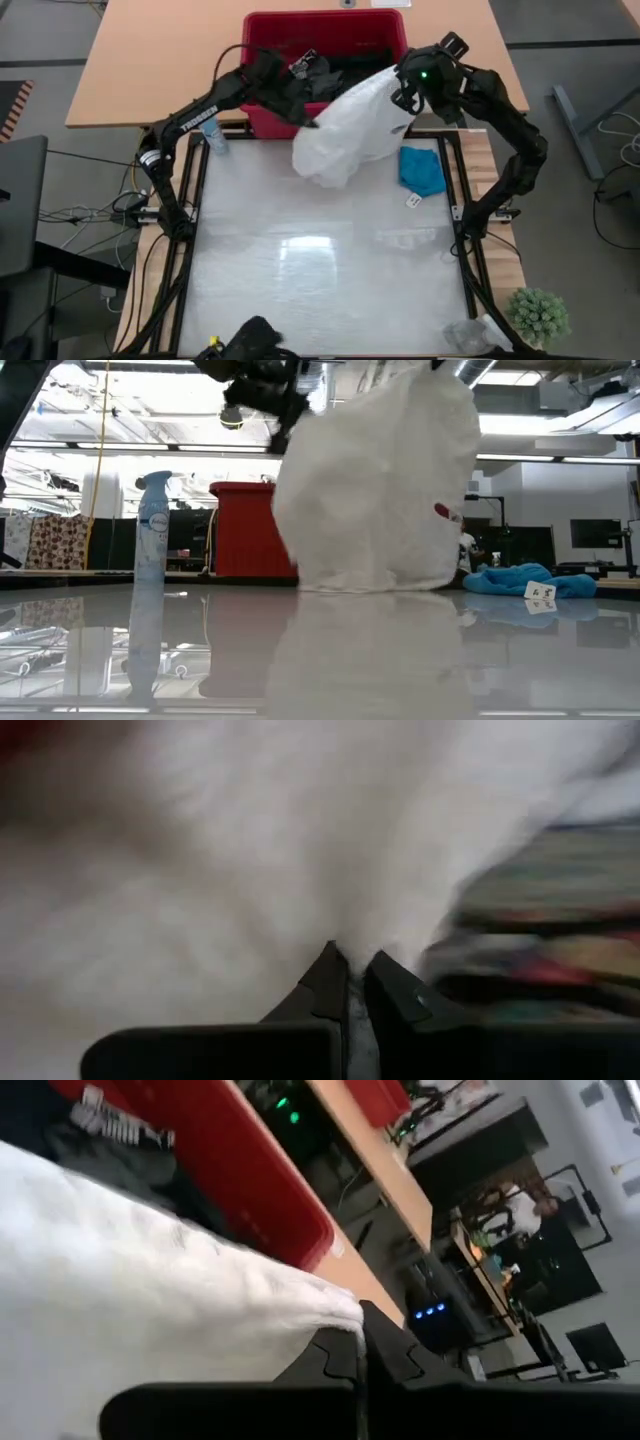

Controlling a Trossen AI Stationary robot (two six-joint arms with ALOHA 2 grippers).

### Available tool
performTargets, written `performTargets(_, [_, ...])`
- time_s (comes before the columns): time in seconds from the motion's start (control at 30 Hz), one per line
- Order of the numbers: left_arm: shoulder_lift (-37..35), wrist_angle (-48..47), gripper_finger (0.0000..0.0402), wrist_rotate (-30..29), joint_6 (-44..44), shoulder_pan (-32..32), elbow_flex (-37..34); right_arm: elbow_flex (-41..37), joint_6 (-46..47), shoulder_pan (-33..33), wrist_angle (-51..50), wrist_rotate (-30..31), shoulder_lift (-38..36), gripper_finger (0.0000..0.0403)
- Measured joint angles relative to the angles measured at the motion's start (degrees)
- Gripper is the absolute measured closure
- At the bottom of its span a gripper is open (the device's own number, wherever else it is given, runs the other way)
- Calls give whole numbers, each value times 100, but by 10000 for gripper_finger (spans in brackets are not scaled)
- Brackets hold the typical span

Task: Fold laundry
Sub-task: Fold the white shirt

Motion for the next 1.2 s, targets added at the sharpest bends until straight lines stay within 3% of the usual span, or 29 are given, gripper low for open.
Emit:
performTargets(0.1, [-61, -1505, 401, -2185, 1195, -39, 28, -6, 45, -3, -296, -341, 11, 383])
performTargets(0.17, [-87, -2188, 401, -3469, 1541, -160, 33, -25, 232, 9, -474, -911, 35, 383])
performTargets(0.27, [-80, -2612, 392, -4537, 2076, -416, 29, -26, 496, -25, -700, -1718, 39, 383])
performTargets(0.33, [-78, -2833, 382, -4718, 2391, -569, 21, -66, 588, -35, -740, -2007, 31, 383])
performTargets(0.57, [-54, -3117, 352, -4672, 3310, -1146, 2, -214, 411, -26, -843, -2134, -24, 383])
performTargets(0.8, [-54, -3270, 313, -4890, 3430, -1611, 0, -463, 454, -104, -797, -2199, -15, 383])
performTargets(0.9, [-54, -3600, 290, -5789, 3814, -1809, 0, -584, 482, -193, -808, -2238, -9, 383])
performTargets(1.03, [-56, -3454, 269, -8031, 3767, -1880, -2, -700, 463, -309, -792, -2567, -10, 383])
performTargets(1.1, [-59, -2811, 264, -8831, 3447, -1878, 9, -739, 461, -370, -799, -2686, -11, 383])
performTargets(1.13, [-59, -2506, 263, -8884, 3205, -1879, 55, -772, 451, -393, -780, -2743, -11, 383])
performTargets(1.2, [-88, -1915, 263, -8098, 2687, -1888, 226, -854, 408, -421, -724, -2834, -11, 383])
